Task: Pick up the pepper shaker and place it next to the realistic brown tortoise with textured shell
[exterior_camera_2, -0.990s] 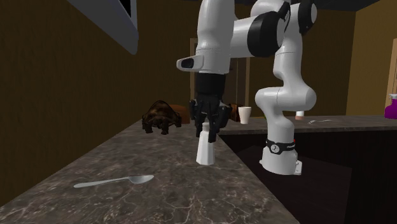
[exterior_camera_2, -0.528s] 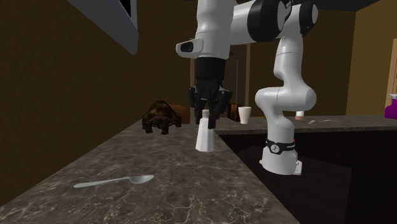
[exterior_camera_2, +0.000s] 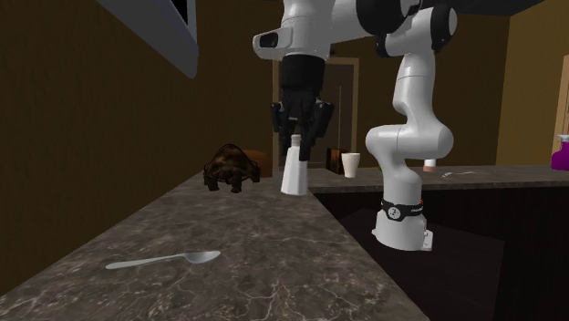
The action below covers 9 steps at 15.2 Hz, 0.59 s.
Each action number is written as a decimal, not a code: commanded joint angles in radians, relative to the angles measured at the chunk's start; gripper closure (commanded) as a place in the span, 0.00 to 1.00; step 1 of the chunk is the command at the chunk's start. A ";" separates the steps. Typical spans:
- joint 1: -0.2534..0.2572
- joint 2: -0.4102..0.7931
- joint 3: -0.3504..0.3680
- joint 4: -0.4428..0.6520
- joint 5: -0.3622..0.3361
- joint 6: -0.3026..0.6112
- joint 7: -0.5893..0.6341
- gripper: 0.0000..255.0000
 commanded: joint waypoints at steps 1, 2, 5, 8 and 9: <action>0.000 -0.003 0.000 0.026 0.001 -0.029 -0.003 1.00; 0.000 -0.006 0.000 0.037 0.002 -0.043 -0.004 1.00; 0.000 -0.012 0.000 0.071 0.004 -0.083 -0.008 1.00; 0.001 -0.016 0.000 0.108 0.005 -0.123 -0.012 1.00; 0.001 -0.017 0.000 0.120 0.006 -0.137 -0.013 1.00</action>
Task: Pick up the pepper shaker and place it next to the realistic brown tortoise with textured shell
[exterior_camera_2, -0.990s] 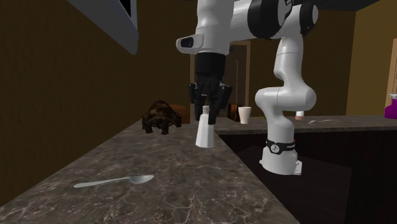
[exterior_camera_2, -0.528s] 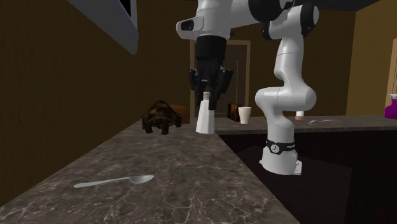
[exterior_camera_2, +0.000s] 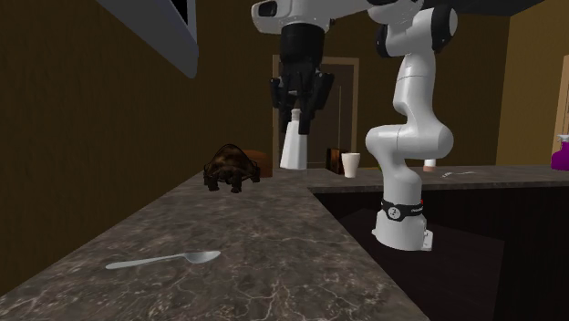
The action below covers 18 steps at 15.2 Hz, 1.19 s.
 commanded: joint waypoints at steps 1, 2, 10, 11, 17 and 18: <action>0.000 -0.003 0.000 0.027 0.001 -0.030 -0.002 1.00; 0.000 -0.004 0.000 0.039 0.001 -0.043 -0.003 1.00; 0.000 0.000 0.001 0.150 0.003 -0.150 -0.012 1.00; 0.000 0.001 0.001 0.165 0.003 -0.164 -0.013 1.00; 0.000 0.013 0.002 0.254 0.003 -0.240 -0.019 1.00; -0.008 -0.008 -0.012 0.231 0.001 -0.237 -0.041 1.00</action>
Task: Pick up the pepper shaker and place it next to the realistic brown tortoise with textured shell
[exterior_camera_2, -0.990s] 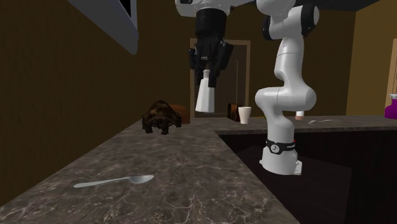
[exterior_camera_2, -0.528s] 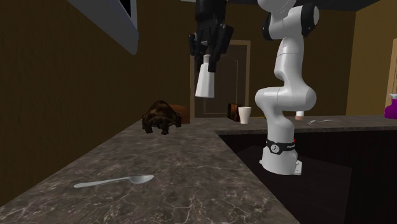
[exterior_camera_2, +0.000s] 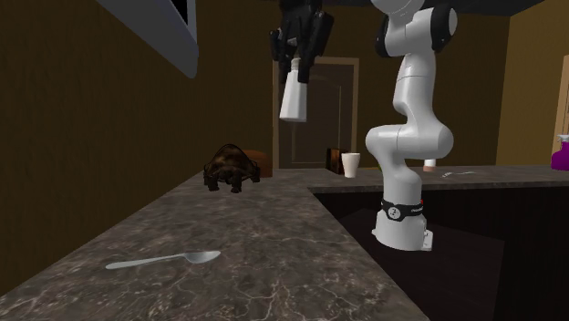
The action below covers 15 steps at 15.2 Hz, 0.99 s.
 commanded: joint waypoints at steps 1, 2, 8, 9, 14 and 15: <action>-0.012 -0.033 -0.021 -0.025 -0.004 -0.005 -0.033 1.00; -0.020 -0.054 -0.035 -0.045 -0.007 -0.003 -0.055 1.00; -0.067 -0.156 -0.127 -0.141 -0.039 0.003 -0.185 1.00; -0.076 -0.170 -0.143 -0.152 -0.045 0.003 -0.207 1.00; -0.117 -0.226 -0.226 -0.195 -0.084 0.005 -0.320 1.00; -0.125 -0.234 -0.243 -0.200 -0.092 0.005 -0.343 1.00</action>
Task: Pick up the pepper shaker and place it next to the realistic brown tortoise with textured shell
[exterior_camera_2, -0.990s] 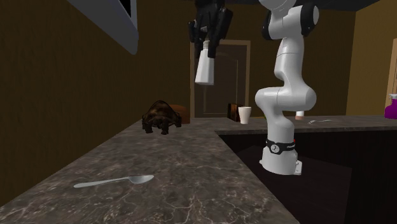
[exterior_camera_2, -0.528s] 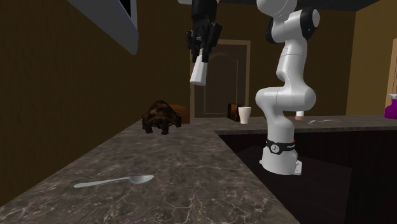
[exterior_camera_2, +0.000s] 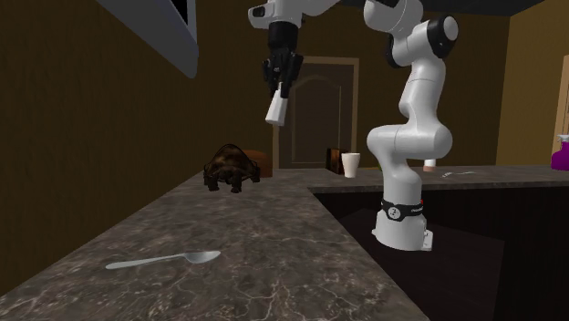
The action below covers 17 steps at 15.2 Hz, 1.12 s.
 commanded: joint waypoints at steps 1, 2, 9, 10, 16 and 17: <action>-0.015 -0.017 -0.032 -0.012 -0.016 0.002 -0.044 1.00; -0.024 -0.023 -0.050 -0.015 -0.024 0.002 -0.067 1.00; -0.077 -0.036 -0.181 -0.005 -0.079 0.010 -0.235 1.00; -0.083 -0.033 -0.200 0.001 -0.086 0.012 -0.260 1.00; -0.114 0.007 -0.326 0.058 -0.114 0.026 -0.413 1.00; -0.118 0.018 -0.349 0.071 -0.116 0.029 -0.439 1.00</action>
